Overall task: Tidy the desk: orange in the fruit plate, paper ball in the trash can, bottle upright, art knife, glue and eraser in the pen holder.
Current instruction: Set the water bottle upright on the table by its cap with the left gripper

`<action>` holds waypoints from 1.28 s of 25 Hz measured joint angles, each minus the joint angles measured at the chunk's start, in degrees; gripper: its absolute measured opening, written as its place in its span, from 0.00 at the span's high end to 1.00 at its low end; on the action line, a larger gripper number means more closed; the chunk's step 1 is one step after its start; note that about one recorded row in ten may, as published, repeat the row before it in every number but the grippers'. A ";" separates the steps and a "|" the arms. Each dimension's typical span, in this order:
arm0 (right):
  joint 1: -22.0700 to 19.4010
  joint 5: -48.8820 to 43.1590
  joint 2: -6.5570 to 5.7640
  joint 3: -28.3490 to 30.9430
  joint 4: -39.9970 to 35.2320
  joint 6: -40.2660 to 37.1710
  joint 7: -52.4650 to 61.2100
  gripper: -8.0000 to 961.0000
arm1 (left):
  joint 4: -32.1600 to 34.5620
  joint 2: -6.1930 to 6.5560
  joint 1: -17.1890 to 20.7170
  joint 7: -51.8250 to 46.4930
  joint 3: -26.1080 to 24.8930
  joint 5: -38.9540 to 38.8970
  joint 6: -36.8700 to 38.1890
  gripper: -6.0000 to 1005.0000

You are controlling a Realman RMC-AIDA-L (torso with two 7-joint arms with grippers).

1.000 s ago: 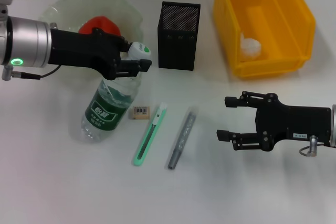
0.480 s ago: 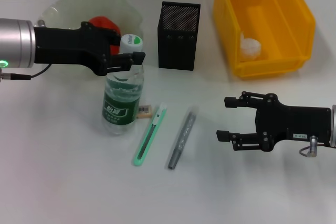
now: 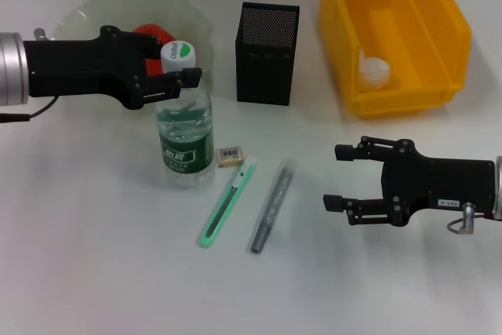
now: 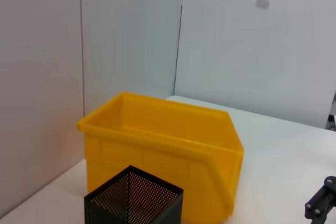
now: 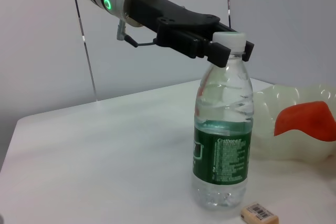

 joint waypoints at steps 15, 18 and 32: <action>0.00 0.55 0.03 -0.03 -0.04 -0.78 0.03 0.15 | -0.64 -0.03 4.96 8.43 -2.10 -6.86 1.67 0.52; 0.00 0.58 0.03 -0.01 -0.04 -0.79 -0.09 0.15 | -1.28 0.20 5.71 9.48 -2.73 -8.14 2.35 0.51; 0.21 0.71 0.03 -0.17 -0.11 -1.47 -0.37 0.15 | -6.91 1.02 6.97 15.18 -11.10 -8.91 5.83 0.50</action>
